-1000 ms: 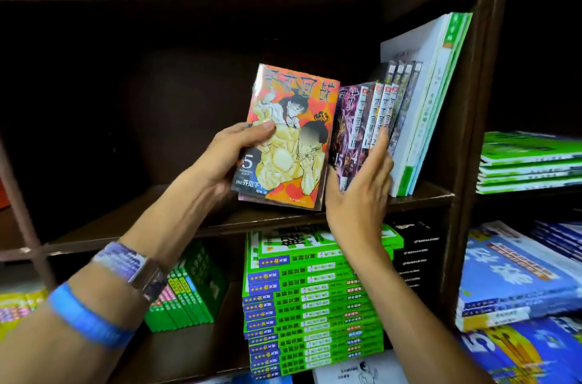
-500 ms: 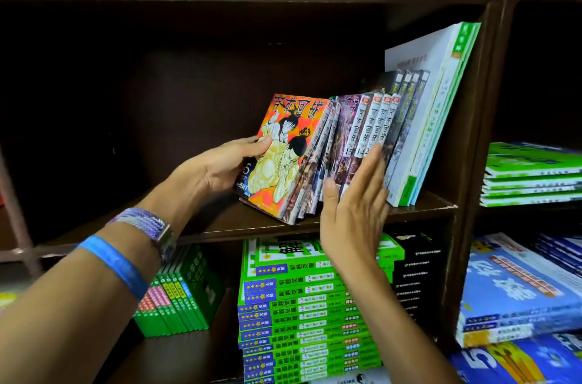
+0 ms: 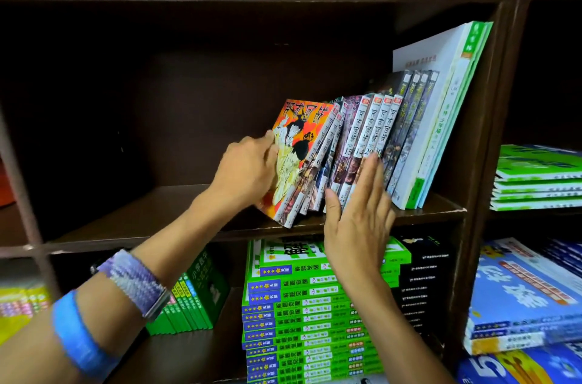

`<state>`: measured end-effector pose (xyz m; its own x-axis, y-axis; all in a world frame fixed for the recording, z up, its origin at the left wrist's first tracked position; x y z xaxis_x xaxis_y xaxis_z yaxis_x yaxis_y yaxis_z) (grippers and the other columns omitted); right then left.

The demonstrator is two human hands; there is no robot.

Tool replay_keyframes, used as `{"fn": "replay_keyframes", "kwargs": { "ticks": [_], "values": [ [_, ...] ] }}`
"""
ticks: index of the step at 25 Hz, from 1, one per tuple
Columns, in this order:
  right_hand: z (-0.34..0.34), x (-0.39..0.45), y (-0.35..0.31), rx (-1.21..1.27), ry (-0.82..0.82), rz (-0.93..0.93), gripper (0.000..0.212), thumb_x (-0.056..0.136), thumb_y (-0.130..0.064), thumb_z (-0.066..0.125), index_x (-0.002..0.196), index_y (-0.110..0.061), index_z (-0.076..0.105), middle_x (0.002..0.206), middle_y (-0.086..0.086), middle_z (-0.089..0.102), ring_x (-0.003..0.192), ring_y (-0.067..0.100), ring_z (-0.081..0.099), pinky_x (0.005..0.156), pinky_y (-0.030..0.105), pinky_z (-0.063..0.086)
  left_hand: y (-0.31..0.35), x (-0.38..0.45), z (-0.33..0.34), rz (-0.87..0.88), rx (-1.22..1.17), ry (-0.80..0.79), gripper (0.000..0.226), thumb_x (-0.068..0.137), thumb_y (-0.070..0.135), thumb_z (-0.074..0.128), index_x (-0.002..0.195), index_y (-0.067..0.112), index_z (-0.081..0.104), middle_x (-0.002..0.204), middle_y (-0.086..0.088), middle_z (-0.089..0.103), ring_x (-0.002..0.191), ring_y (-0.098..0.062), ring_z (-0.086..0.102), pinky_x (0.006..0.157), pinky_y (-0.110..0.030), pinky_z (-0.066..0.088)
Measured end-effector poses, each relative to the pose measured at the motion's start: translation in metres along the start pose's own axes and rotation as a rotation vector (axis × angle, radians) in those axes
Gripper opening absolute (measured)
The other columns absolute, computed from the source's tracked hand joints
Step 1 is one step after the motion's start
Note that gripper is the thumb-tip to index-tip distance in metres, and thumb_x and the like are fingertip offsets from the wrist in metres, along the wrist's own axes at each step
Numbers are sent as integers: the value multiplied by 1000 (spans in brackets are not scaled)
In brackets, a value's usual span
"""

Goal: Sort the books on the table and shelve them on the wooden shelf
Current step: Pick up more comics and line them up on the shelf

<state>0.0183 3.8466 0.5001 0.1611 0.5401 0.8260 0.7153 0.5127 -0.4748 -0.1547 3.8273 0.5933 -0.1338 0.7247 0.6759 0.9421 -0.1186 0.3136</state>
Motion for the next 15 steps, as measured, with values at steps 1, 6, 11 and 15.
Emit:
{"fn": "replay_keyframes", "kwargs": {
  "ticks": [1,6,11,15],
  "values": [
    [0,0,0,21,12,-5,77,100,-49,39,160,-9,12,166,13,24,142,34,37,108,44,29,5,-4,0,-25,89,-74,61,101,55,36,150,20,39,120,-13,67,112,-36,63,88,-42,48],
    [3,0,2,51,31,20,78,98,-43,52,160,-9,18,165,13,27,141,34,39,106,46,32,20,-16,7,-177,-123,-515,134,50,84,73,155,37,3,144,0,51,127,-25,54,108,-45,45],
    [2,0,3,66,24,37,78,98,-40,57,159,-9,20,164,12,29,143,33,38,106,47,32,11,-2,20,-132,-476,-389,102,58,31,93,138,47,32,115,8,72,109,-17,68,103,-45,49],
    [-2,4,7,141,-41,43,81,95,-37,62,160,-16,19,166,6,26,144,31,36,110,42,26,14,6,36,-90,-712,-373,106,65,14,91,148,43,32,115,10,72,103,-7,71,98,-36,54]
  ]
}}
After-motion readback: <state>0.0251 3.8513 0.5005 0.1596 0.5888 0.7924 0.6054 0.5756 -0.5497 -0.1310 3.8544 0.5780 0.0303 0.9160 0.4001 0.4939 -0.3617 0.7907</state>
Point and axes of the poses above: each hand's wrist, its own x-axis towards the middle knuckle, its own z-axis out of the palm, y = z × x, the point moved 4 cm from there along x, towards the middle knuckle
